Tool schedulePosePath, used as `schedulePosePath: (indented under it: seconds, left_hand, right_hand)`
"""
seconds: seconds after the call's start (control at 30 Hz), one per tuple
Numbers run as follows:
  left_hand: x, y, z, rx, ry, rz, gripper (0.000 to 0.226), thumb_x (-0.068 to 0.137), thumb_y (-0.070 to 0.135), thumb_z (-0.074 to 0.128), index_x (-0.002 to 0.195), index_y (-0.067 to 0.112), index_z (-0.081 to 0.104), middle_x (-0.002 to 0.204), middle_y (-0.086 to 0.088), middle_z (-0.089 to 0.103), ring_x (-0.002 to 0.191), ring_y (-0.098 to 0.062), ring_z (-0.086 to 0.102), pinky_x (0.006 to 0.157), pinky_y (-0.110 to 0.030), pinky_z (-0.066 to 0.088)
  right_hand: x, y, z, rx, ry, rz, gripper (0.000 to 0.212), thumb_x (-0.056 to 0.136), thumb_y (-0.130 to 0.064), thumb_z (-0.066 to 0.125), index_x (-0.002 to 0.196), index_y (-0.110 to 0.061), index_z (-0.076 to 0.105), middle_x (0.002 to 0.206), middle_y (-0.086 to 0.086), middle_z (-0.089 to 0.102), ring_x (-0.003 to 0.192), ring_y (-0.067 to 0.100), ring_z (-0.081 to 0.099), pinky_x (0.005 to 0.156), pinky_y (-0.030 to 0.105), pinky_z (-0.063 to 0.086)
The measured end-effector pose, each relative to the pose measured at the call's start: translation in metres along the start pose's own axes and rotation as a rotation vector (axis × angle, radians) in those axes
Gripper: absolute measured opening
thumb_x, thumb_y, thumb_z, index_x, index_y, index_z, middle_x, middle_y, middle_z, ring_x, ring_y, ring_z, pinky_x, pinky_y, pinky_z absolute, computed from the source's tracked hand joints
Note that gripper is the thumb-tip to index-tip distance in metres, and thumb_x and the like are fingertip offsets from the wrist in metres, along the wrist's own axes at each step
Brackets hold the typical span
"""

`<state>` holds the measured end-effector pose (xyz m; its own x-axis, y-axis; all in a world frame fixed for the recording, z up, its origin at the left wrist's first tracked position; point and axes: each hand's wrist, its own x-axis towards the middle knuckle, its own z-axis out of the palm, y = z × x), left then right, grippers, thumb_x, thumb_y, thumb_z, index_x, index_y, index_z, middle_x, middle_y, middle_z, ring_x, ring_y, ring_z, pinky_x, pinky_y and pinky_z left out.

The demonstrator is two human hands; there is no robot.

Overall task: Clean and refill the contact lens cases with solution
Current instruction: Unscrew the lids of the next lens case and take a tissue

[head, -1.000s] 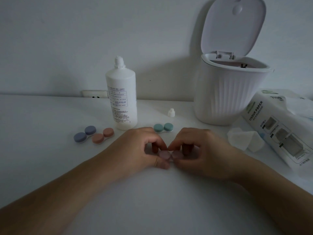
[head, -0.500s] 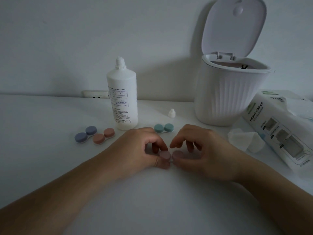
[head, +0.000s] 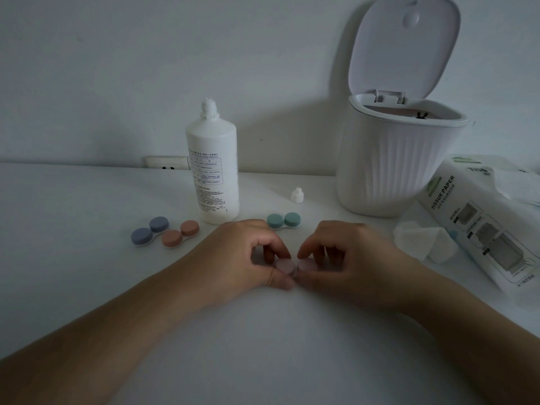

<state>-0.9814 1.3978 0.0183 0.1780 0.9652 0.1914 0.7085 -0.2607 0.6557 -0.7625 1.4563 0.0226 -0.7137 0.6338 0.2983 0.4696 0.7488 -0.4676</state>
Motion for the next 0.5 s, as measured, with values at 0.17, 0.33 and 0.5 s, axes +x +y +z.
schedulePosePath:
  seconds: [0.17,0.33,0.5]
  left_hand:
    - [-0.0004,0.0006,0.0007,-0.021,0.014,0.000,0.029,0.063,0.037,0.094,0.083,0.034,0.074,0.092,0.019,0.061,0.077,0.003,0.057,0.065,-0.011,0.039]
    - [-0.0004,-0.0009,0.0007,-0.033,0.005,-0.018,0.029,0.063,0.038,0.094,0.087,0.032,0.077,0.093,0.019,0.062,0.084,0.000,0.059,0.068,-0.011,0.040]
    - [-0.0005,-0.0022,0.0013,-0.034,0.013,-0.025,0.029,0.064,0.040,0.093,0.086,0.034,0.076,0.092,0.019,0.062,0.078,0.001,0.057,0.065,-0.010,0.038]
  right_hand:
    - [-0.0011,-0.0006,-0.0015,0.021,-0.066,-0.032,0.040,0.074,-0.049,0.072,0.110,-0.031,0.071,0.090,-0.017,0.060,0.080,0.007,0.058,0.067,0.014,0.046]
    - [0.0001,-0.0012,0.0003,-0.010,-0.019,-0.021,0.018,0.078,-0.041,0.078,0.091,-0.029,0.075,0.077,-0.013,0.058,0.074,0.010,0.059,0.061,0.016,0.044]
    - [-0.0013,-0.0043,-0.0007,0.024,-0.024,-0.047,0.013,0.080,-0.025,0.079,0.092,-0.028,0.075,0.078,-0.010,0.059,0.073,0.011,0.058,0.062,0.018,0.045]
